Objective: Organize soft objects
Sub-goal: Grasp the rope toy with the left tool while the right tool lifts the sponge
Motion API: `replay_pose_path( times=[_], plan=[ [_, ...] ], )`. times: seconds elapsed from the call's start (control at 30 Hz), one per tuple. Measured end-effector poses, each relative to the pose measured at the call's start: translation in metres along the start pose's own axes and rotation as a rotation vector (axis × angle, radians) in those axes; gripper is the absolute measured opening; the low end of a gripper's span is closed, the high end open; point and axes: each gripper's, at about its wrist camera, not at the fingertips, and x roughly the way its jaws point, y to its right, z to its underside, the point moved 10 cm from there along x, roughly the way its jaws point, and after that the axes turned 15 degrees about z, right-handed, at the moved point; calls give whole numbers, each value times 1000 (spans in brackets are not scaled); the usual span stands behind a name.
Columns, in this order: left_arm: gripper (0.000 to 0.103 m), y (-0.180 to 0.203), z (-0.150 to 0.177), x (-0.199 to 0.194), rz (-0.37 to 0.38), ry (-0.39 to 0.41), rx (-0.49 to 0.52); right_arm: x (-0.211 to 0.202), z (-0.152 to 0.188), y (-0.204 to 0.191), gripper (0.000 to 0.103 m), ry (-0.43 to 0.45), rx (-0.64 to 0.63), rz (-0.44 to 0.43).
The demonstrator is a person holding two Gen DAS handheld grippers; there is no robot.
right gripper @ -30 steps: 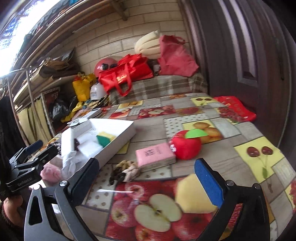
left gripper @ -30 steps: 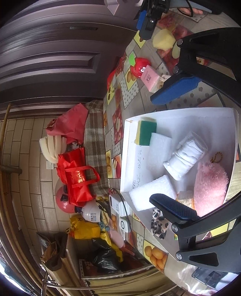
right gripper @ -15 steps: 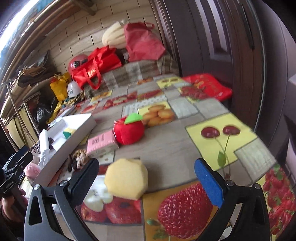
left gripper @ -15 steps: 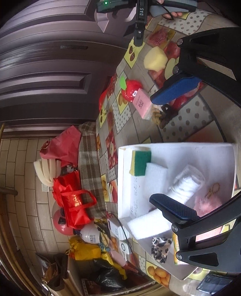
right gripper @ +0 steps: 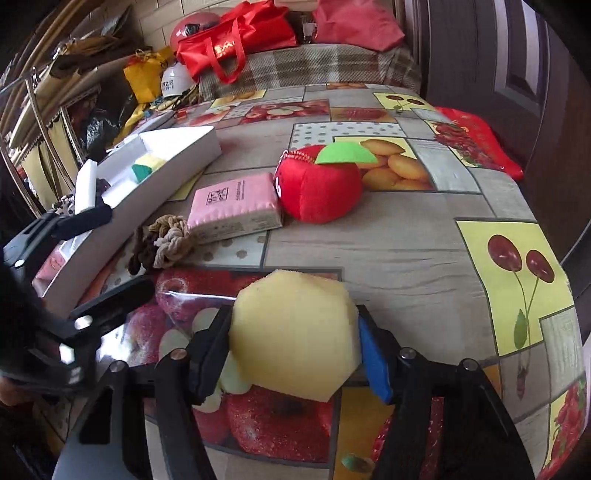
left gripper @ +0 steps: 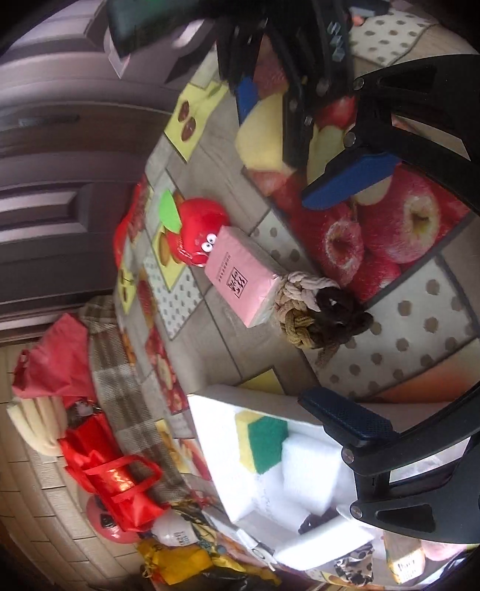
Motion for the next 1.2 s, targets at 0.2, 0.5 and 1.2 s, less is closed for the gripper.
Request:
replay_pose_path(
  times=[0.2,0.5,1.2],
  plan=[
    [97,-10,0,28,-20,-90,-43,-2,-2,9,64,0,62,-34],
    [47,-10,2,31,10,-100,-47,-3,-2,10,64,-6,96,-60],
    [42,8,-22,-73,42,362,26,-61,-22,26,64,308,208,6]
  ],
)
